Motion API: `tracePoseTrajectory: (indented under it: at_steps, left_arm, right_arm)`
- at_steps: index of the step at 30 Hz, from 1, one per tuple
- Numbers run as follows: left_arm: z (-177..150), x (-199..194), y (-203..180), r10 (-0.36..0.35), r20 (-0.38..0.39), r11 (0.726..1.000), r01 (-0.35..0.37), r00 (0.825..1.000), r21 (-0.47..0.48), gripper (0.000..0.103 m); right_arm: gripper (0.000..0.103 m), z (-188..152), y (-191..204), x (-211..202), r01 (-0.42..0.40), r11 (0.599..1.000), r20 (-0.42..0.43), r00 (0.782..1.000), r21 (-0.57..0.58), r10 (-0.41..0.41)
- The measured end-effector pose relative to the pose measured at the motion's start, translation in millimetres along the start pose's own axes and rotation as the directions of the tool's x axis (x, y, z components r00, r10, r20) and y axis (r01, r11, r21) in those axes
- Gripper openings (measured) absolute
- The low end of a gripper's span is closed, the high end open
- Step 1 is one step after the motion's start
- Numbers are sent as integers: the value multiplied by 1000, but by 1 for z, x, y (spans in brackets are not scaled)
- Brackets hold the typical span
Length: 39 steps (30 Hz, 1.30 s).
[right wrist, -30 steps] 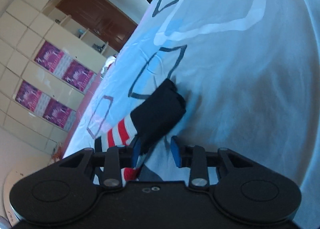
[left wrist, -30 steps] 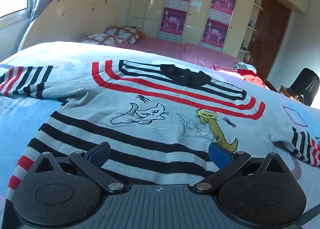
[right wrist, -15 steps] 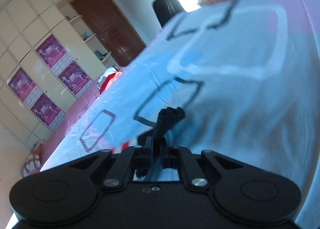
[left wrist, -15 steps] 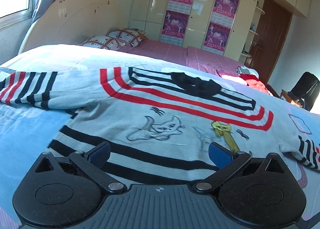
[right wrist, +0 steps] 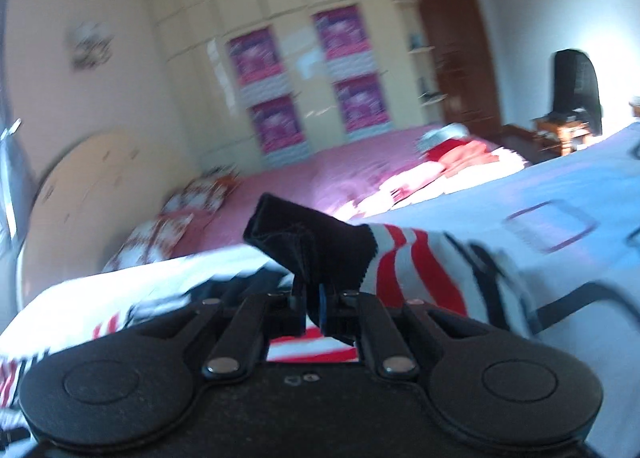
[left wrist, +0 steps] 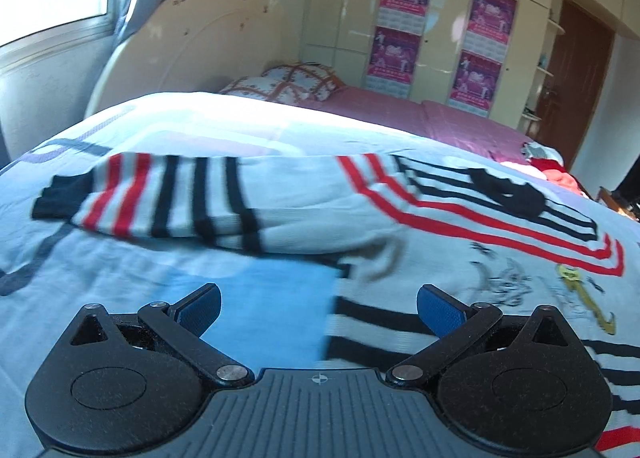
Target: Fold small clothes
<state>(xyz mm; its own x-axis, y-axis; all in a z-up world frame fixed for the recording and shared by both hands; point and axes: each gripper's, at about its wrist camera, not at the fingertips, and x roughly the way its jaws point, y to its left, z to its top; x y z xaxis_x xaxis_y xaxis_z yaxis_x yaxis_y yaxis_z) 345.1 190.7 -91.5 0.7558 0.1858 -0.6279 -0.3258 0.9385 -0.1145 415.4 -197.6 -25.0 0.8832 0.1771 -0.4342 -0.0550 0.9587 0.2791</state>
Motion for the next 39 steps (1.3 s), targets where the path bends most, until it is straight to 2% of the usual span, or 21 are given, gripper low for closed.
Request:
tracePoseTrajectory:
  at_steps: [2,6,12,14,15,18,20,21,22,23,24,26,30,32,33,35,36,37,38,39]
  left_arm:
    - [1,2,21,14,-14,1000,-15,1000,-9,103]
    - [-3,3,52,31,-33,999,-32,999,-30,103]
    - [-7,4,72,12,-30,996,-14,999,-85,103]
    - [-6,7,69,-4,-38,997,2,999,-72,103]
    - [-5,8,66,-13,-38,998,10,999,-62,103]
    - [-2,8,53,-77,-38,996,75,996,-53,103]
    - [2,13,40,-142,-42,989,139,989,-53,102]
    - [5,16,31,-181,-44,983,178,983,-54,102]
    - [8,19,20,-230,-45,972,227,972,-55,96]
    - [11,23,8,-270,-49,962,267,962,-54,85]
    - [14,29,-8,-310,-64,950,307,949,-55,69]
    - [17,43,-37,-379,-83,925,375,922,-59,68]
    - [20,68,-97,-536,-119,843,521,836,-133,68]
    - [19,86,-122,-571,-162,819,548,804,-167,68]
    - [16,95,-132,-576,-183,817,549,797,-180,67]
    - [14,113,-148,-567,-215,822,531,795,-205,65]
    - [12,121,-153,-566,-225,822,524,793,-221,54]
    - [11,126,-159,-566,-228,822,523,792,-225,48]
    - [11,132,-165,-561,-235,826,518,794,-223,34]
    - [10,138,-171,-562,-243,826,518,791,-222,13]
  right_arm:
    - [7,-17,28,19,-39,999,-63,997,-35,37]
    - [7,-37,63,45,-57,996,-162,986,-69,45]
    - [7,-58,91,50,-67,991,-223,974,-115,40]
    - [15,-67,94,54,-69,990,-243,969,-120,38]
    - [23,-70,96,53,-86,988,-248,967,-128,52]
    - [42,-76,101,32,-109,977,-199,977,-181,72]
    - [40,-74,99,18,-102,980,-152,985,-171,76]
    - [40,-73,94,9,-84,984,-140,988,-160,62]
    - [40,-72,88,1,-67,987,-128,991,-145,49]
    - [40,-71,82,-7,-52,990,-117,992,-128,37]
    - [40,-71,75,-16,-32,993,-105,994,-111,20]
    - [40,-69,59,-31,18,997,-84,996,-78,-25]
    - [40,-63,27,-54,101,995,-61,993,-25,-102]
    - [40,-61,9,-58,142,990,-64,988,-5,-142]
    - [40,-60,0,-61,155,988,-64,986,8,-154]
    - [40,-60,-14,-68,172,985,-60,984,29,-170]
    - [40,-60,-20,-71,181,983,-59,982,36,-179]
    - [40,-60,-26,-75,187,981,-59,981,42,-185]
    - [40,-60,-32,-77,193,980,-58,980,47,-190]
    - [40,-60,-36,-78,196,979,-59,979,53,-193]
